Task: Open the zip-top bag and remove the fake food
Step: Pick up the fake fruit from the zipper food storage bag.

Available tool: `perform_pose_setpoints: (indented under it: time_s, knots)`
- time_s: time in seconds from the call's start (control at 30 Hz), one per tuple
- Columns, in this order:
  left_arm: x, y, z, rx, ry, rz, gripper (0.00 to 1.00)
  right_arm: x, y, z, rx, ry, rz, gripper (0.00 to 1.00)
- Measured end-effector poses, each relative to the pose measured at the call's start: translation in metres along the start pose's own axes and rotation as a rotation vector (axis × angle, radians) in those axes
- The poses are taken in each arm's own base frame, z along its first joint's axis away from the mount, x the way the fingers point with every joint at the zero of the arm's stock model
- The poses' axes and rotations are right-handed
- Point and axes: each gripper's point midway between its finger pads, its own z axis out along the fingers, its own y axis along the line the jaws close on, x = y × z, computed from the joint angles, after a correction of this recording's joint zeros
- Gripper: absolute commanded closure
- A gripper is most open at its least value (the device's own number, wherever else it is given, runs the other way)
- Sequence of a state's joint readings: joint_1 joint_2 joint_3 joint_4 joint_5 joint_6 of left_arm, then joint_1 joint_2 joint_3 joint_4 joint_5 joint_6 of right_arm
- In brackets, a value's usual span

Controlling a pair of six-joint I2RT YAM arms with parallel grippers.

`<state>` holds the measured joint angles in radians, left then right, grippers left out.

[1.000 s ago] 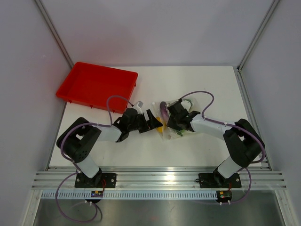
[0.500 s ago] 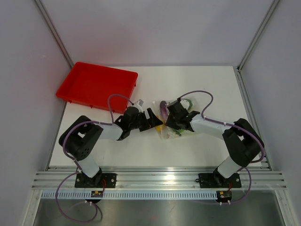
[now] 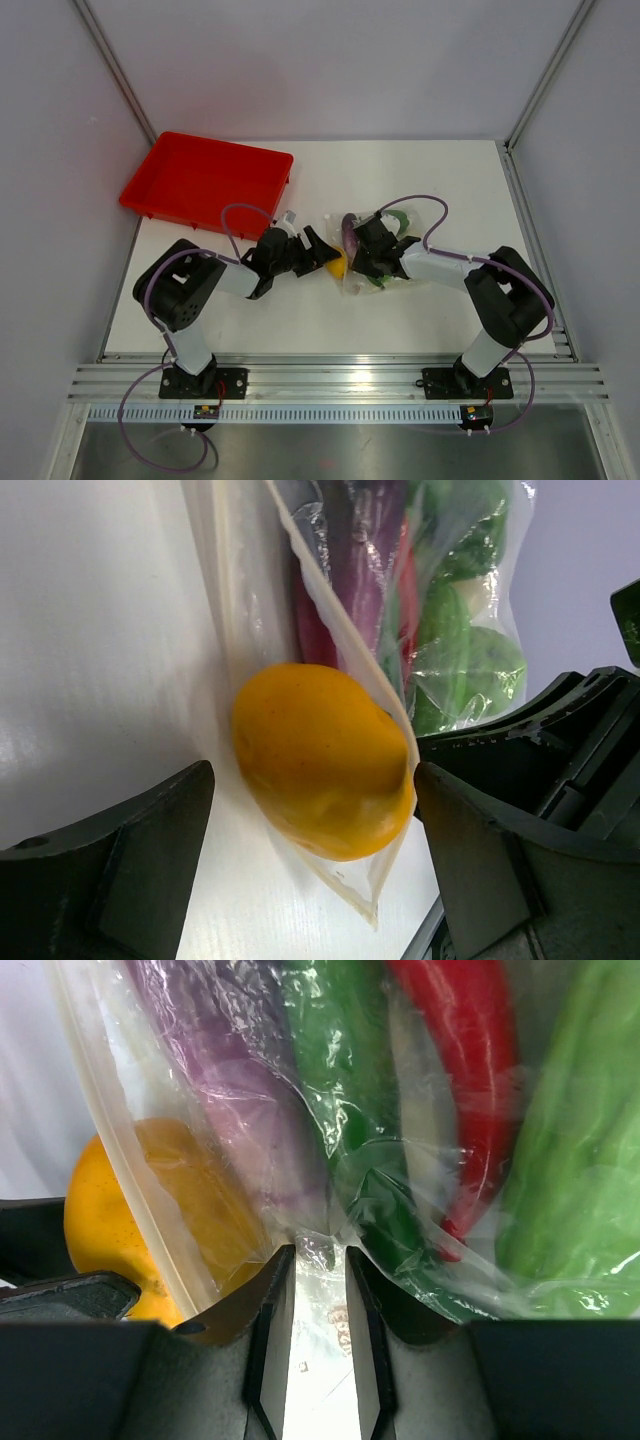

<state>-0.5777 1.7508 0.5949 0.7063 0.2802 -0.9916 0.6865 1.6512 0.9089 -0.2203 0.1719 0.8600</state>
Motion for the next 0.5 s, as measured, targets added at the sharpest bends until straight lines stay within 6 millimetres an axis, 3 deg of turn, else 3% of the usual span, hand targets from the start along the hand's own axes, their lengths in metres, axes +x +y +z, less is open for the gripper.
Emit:
perform_pose_setpoints:
  time_s: [0.37, 0.5]
  knots:
    - [0.0028, 0.0003, 0.0024, 0.012, 0.013, -0.012, 0.15, 0.0003, 0.003, 0.0013, -0.014, 0.002, 0.0, 0.68]
    - [0.0028, -0.0005, 0.0037, 0.014, 0.017, -0.011, 0.22, 0.0008, 0.0034, 0.0012, -0.016, 0.005, 0.0, 0.68]
